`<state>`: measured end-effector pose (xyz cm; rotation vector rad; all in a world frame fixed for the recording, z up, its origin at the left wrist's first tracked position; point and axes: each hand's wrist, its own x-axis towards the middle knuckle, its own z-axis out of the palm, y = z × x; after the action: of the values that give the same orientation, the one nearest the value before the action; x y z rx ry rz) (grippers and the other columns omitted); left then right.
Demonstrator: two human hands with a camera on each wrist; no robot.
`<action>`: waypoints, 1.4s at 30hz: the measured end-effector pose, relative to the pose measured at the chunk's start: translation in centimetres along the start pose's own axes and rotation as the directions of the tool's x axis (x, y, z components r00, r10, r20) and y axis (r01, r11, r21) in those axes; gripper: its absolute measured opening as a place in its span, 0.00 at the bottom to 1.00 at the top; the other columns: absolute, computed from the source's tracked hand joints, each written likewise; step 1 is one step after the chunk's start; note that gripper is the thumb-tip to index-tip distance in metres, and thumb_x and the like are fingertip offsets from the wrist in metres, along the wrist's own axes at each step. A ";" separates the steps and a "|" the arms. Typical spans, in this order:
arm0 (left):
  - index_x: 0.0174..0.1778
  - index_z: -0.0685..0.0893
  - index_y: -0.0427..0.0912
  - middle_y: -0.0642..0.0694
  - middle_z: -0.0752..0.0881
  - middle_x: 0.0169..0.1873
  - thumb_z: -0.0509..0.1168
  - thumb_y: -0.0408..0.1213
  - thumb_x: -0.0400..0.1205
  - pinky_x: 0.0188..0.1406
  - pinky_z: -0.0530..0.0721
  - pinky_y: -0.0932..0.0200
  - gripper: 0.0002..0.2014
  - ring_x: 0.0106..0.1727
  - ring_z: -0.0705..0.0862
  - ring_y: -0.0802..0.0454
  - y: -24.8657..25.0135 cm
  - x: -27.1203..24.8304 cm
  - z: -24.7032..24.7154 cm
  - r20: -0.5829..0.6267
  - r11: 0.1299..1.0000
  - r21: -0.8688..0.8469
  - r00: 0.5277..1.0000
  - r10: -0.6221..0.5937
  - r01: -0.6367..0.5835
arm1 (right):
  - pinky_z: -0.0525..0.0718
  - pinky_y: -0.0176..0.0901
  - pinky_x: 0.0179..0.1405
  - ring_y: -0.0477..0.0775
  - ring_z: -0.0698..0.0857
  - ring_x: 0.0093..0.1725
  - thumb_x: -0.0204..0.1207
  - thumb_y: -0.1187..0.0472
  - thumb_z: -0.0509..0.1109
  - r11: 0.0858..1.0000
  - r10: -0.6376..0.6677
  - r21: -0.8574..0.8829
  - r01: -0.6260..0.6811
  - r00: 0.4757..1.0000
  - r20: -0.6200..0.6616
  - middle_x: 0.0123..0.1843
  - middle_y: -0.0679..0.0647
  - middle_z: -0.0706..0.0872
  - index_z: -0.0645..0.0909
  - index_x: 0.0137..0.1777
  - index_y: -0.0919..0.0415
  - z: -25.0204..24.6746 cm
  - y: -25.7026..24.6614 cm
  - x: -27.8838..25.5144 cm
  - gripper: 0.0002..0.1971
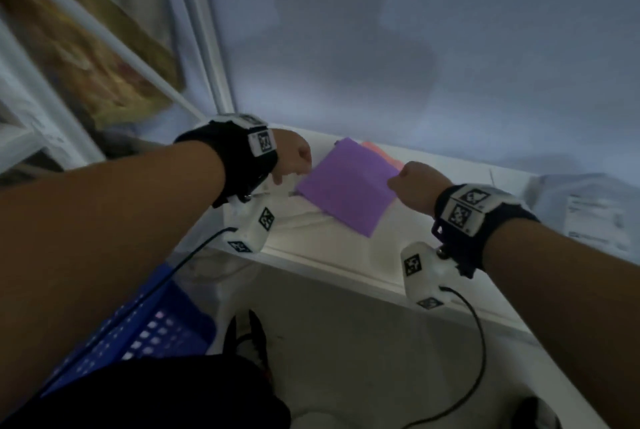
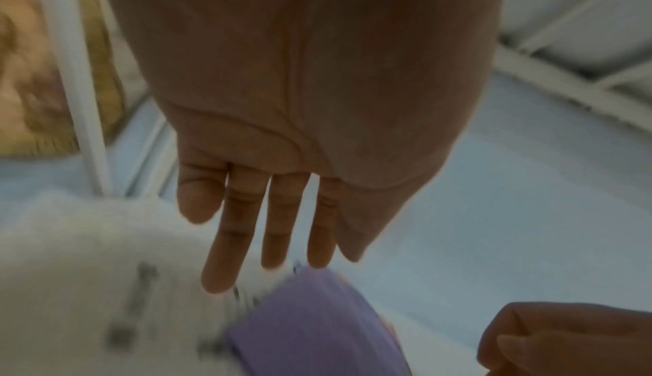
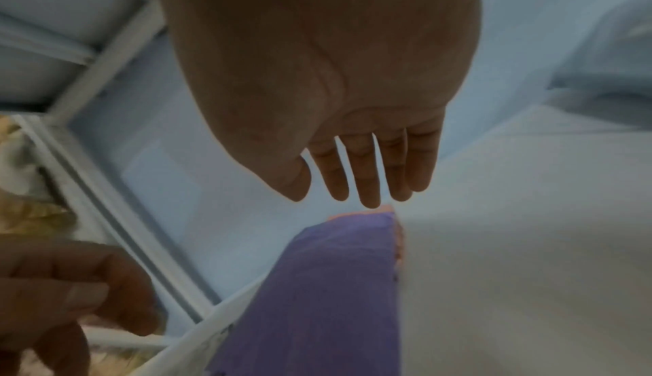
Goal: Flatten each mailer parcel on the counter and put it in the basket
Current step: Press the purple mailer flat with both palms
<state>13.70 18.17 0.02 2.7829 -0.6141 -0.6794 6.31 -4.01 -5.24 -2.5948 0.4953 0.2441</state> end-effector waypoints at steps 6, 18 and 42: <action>0.76 0.70 0.41 0.39 0.85 0.52 0.64 0.38 0.84 0.11 0.73 0.68 0.23 0.36 0.82 0.46 0.8 4.7 4.5 0.046 0.991 -0.008 0.990 -0.132 0.133 | 0.78 0.38 0.25 0.58 0.80 0.28 0.79 0.62 0.68 0.807 0.195 0.530 -0.261 0.964 0.179 0.36 0.61 0.81 0.77 0.40 0.65 3.2 3.8 2.1 0.08; 0.38 0.86 0.37 0.46 0.84 0.21 0.64 0.39 0.81 0.12 0.68 0.72 0.11 0.12 0.75 0.58 1.4 4.8 4.2 -0.027 0.995 -0.011 0.994 -0.103 0.103 | 0.69 0.39 0.28 0.53 0.72 0.25 0.77 0.59 0.72 0.687 0.170 0.655 -0.315 0.946 0.277 0.32 0.57 0.78 0.78 0.38 0.61 4.9 3.1 1.4 0.09; 0.46 0.84 0.48 0.51 0.86 0.45 0.70 0.43 0.78 0.44 0.75 0.60 0.05 0.47 0.82 0.51 14.8 -3.9 3.3 -0.150 0.901 0.114 0.889 0.432 -0.418 | 0.89 0.53 0.54 0.61 0.87 0.46 0.76 0.70 0.66 0.663 0.299 0.693 -0.284 0.949 0.102 0.47 0.63 0.88 0.83 0.37 0.60 -7.7 14.4 -7.6 0.09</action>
<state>3.80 6.35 3.05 2.5965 -1.1857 -0.3224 -5.67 -17.26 -2.80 -1.7556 0.8307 0.0987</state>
